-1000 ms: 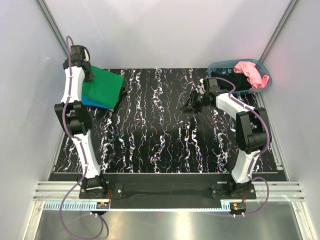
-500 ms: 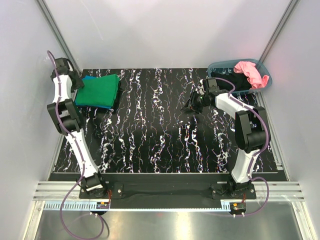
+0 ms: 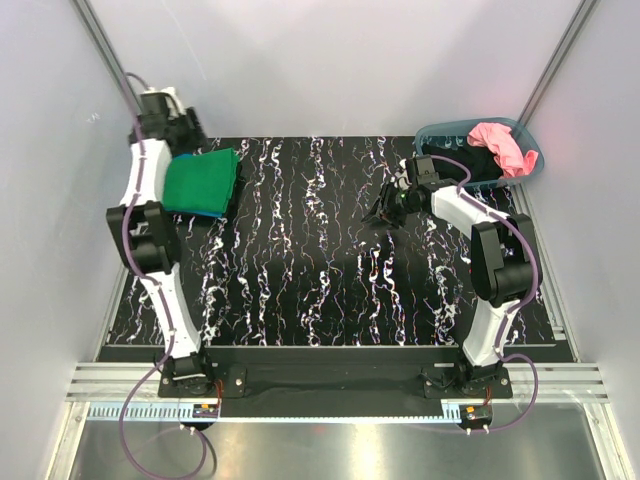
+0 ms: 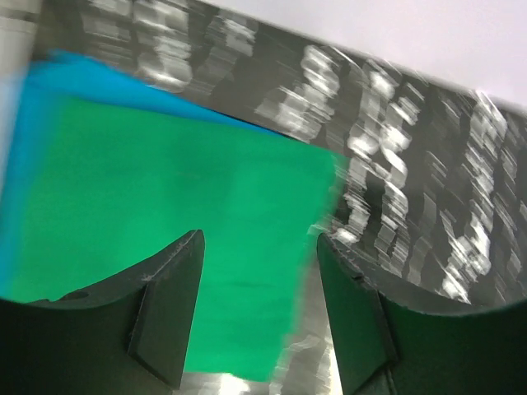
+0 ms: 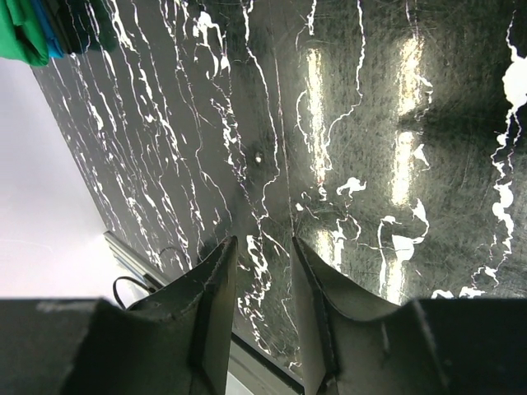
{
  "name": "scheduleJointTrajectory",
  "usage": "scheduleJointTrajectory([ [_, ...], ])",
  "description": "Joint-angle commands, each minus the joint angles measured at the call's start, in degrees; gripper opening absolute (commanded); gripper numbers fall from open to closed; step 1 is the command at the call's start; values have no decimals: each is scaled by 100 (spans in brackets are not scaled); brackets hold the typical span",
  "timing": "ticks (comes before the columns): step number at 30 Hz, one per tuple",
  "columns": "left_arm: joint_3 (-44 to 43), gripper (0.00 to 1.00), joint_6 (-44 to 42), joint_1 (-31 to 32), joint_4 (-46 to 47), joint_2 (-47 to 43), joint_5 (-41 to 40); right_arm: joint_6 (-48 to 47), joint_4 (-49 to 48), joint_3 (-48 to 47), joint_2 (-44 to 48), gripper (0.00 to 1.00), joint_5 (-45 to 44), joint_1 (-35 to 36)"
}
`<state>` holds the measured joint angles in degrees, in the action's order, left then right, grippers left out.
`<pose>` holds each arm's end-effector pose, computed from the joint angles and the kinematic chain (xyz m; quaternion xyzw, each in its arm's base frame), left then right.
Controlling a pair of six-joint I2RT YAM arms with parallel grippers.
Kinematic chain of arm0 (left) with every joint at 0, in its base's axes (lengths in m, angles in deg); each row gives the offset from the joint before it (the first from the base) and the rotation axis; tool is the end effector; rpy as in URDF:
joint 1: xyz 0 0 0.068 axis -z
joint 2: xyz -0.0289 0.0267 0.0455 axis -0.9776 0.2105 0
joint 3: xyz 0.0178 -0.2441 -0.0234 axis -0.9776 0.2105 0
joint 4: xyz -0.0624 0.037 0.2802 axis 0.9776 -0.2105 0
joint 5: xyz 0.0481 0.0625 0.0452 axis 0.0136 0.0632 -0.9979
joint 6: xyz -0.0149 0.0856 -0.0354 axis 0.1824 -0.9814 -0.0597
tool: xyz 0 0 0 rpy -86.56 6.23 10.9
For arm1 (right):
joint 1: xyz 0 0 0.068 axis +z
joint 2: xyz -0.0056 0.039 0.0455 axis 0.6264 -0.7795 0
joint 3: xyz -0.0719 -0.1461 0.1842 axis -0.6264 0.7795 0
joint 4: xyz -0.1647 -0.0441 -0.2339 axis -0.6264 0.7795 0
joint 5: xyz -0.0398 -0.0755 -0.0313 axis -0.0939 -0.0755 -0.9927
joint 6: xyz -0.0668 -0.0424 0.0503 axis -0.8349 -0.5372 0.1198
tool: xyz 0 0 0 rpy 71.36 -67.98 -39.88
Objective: Fold and stack the t-shirts
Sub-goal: Neatly place the folded tshirt to the corner
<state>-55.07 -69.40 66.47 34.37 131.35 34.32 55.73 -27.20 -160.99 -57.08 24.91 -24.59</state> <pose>0.5509 0.0934 0.2523 -0.1450 0.8842 -0.0974 0.4332 0.4173 0.1503 0.1211 0.0816 0.9210 0.3482 0.1546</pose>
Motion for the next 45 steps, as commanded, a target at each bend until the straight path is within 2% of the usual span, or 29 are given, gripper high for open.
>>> scheduleJointTrajectory([
  [1,315,62,-2,513,560,109,537,-108,-6,-72,344,39,-22,-13],
  [4,536,60,428,584,1088,328,1002,-100,2,-107,309,38,22,-13],
  [13,-289,60,974,637,1432,1348,844,-266,336,-520,133,34,13,-13],
  [21,-229,58,1203,681,1802,1621,1380,-293,477,-854,-113,33,22,-13],
  [24,-45,58,1159,681,1820,1332,1521,-319,565,-1039,-227,33,39,-13],
  [31,474,58,1107,830,1531,40,1688,-319,776,-1346,-281,33,92,-13],
  [34,860,57,993,1093,1083,-539,1828,-267,907,-1338,-123,32,145,-13],
  [35,974,56,905,1346,899,-854,1820,-249,978,-1294,8,28,145,-13],
  [37,1578,54,668,1655,397,-1321,1663,-170,1048,-1206,202,22,119,-22],
  [38,1947,54,667,1952,396,-1576,1688,-109,1127,-1128,447,21,101,-13],
  [39,2299,54,815,2094,570,-2205,1714,-100,1180,-1075,588,20,66,-13],
  [40,2973,54,930,2365,702,-2507,1819,-108,1215,-970,903,21,14,-13],
  [41,3180,54,983,2533,756,-2823,1811,-126,1285,-934,1045,23,-13,-13],
  [42,3330,54,1010,2718,599,-3313,1689,-143,1355,-890,1195,32,-39,-5],
  [43,3505,54,975,3137,485,-3553,1436,-152,1443,-872,1327,37,21,-13],
  [45,3603,56,1088,3518,3,-3949,1118,-161,1593,-794,1713,49,144,-5],
])
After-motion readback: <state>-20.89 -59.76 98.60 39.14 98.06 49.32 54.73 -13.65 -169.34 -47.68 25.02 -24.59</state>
